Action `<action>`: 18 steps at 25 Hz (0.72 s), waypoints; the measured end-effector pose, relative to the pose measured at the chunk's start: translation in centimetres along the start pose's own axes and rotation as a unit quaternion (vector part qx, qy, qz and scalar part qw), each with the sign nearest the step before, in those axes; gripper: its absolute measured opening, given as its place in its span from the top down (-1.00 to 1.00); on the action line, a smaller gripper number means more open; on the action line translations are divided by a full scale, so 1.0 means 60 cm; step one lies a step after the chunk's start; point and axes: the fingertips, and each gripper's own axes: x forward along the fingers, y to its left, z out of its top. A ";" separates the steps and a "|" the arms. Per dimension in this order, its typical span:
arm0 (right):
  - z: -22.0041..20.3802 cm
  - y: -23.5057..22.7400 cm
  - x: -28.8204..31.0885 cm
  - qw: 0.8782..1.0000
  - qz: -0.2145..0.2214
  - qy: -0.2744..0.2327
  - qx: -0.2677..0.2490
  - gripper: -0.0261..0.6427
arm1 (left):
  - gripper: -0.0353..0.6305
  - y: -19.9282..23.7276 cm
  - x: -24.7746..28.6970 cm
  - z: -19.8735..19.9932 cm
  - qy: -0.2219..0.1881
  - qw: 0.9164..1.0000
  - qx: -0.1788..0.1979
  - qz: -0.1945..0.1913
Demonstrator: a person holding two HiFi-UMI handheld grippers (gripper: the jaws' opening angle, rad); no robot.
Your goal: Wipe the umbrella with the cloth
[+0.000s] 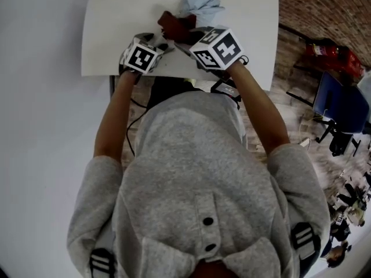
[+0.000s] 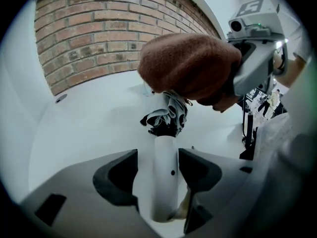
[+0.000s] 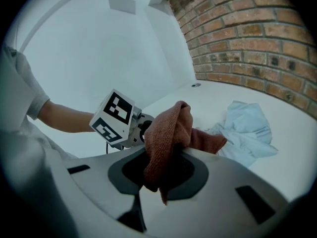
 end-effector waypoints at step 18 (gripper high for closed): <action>0.016 -0.036 -0.306 0.941 -0.230 -0.249 -0.019 0.68 | 0.41 -0.023 -0.237 0.125 -0.330 0.940 -0.033 0.079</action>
